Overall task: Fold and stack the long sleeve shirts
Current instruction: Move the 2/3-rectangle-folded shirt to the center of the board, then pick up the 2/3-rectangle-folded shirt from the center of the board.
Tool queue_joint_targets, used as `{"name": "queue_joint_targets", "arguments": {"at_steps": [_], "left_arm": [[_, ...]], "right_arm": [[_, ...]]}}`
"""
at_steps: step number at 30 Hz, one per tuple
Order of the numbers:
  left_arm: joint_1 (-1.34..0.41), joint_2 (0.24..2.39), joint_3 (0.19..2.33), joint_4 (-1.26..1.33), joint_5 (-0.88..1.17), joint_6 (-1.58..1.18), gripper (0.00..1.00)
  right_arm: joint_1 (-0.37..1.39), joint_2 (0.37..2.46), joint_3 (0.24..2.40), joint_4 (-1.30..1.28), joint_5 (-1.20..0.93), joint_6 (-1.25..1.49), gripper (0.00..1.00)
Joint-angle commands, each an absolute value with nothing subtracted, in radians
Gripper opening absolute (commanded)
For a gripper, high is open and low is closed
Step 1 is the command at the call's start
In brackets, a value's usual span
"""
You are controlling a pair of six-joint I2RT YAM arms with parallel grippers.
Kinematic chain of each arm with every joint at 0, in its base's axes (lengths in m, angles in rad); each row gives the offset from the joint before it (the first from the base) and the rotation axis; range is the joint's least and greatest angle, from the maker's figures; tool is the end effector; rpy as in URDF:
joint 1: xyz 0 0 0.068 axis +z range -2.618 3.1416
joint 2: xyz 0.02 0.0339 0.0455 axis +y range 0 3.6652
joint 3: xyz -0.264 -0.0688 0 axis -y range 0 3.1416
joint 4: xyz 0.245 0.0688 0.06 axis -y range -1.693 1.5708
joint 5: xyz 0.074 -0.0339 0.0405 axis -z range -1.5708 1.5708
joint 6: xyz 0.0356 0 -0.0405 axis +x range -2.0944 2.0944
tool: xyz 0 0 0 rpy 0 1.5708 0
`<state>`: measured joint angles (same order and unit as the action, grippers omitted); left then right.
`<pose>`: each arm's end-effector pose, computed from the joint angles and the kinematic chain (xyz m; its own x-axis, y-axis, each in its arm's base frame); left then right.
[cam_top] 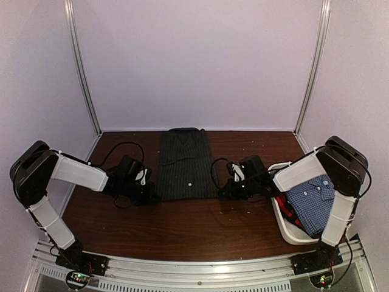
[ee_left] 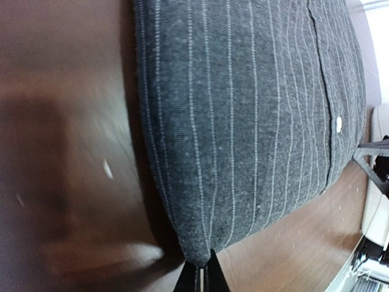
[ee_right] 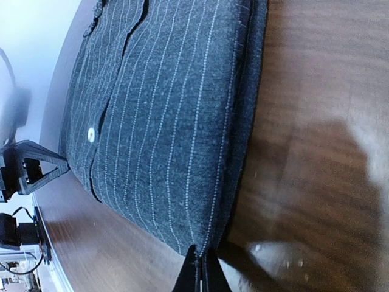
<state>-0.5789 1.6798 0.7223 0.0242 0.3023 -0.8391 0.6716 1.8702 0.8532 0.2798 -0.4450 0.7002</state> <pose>0.2479 -0.1747 0.1233 -0.9484 -0.2287 -0.2197 -0.0524 0.7963 -0.6027 0.2694 0.2337 0.1176 -0.9251 0.0077 -0.3797 -0.2812 0.6582 0.6983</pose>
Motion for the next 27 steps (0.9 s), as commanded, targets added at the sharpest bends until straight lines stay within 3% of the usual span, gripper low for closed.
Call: {"name": "queue_joint_targets", "arguments": {"at_steps": [1, 15, 21, 27], "left_arm": [[-0.662, 1.581, 0.652, -0.045, 0.218, -0.908, 0.00], [-1.026, 1.225, 0.531, -0.298, -0.094, -1.170, 0.00], [-1.086, 1.184, 0.639, -0.431, -0.169, -1.174, 0.00], [-1.065, 1.215, 0.878, -0.597, -0.242, -1.083, 0.00]], "right_arm": [[0.702, 1.749, 0.762, 0.228, -0.412, 0.670, 0.00], [0.874, 1.309, 0.519, 0.091, -0.272, 0.748, 0.00], [0.900, 1.222, 0.599, -0.046, -0.229, 0.744, 0.00], [0.895, 1.220, 0.801, -0.190, -0.191, 0.696, 0.00]]}}
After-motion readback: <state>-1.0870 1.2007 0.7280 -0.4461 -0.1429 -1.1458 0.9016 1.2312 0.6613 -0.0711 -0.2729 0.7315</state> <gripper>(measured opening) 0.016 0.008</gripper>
